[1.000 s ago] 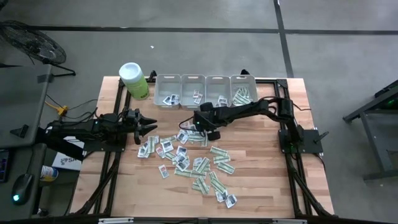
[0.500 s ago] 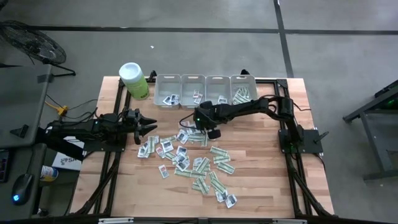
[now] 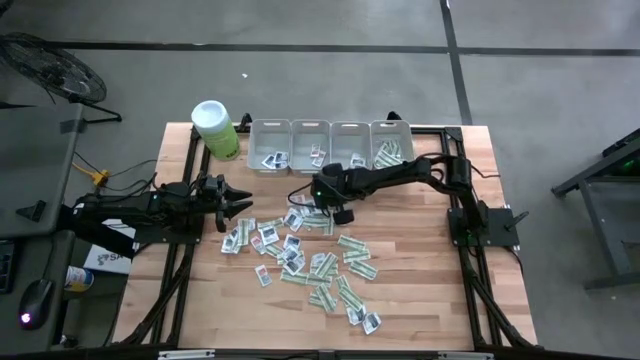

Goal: Pick & Place First Aid Supplies
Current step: Put the towelette pack into the middle right gray bin, then adjust the middle right gray bin, then put the bandage into the right gray bin

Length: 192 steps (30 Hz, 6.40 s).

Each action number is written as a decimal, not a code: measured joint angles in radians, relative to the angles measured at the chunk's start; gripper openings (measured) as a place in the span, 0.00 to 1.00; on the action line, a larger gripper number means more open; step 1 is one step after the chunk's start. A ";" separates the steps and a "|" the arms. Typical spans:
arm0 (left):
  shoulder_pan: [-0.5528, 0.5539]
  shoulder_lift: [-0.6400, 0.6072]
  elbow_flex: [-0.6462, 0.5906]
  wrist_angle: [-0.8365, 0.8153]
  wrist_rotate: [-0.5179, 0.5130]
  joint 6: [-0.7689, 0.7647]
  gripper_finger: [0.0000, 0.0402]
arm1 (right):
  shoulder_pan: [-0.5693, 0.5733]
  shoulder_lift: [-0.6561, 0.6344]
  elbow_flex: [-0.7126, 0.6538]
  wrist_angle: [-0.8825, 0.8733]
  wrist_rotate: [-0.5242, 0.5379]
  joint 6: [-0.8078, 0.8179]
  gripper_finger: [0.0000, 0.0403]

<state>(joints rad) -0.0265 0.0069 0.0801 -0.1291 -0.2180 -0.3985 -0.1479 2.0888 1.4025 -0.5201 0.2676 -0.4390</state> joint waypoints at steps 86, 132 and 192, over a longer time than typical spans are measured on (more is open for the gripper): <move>0.000 0.000 0.000 0.000 0.000 0.000 0.37 | -0.120 -0.205 0.000 -0.202 0.146 0.424 0.29; 0.000 0.000 0.000 0.000 0.000 0.000 0.37 | 0.039 -0.301 -0.175 -0.068 -0.300 0.449 0.29; 0.000 0.000 0.000 0.000 0.000 0.000 0.37 | -0.007 -0.245 -0.229 0.199 -0.164 -0.365 0.29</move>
<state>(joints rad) -0.0265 0.0069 0.0803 -0.1295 -0.2184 -0.3983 -0.1548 1.8440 1.1732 -0.3214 0.1039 -0.8043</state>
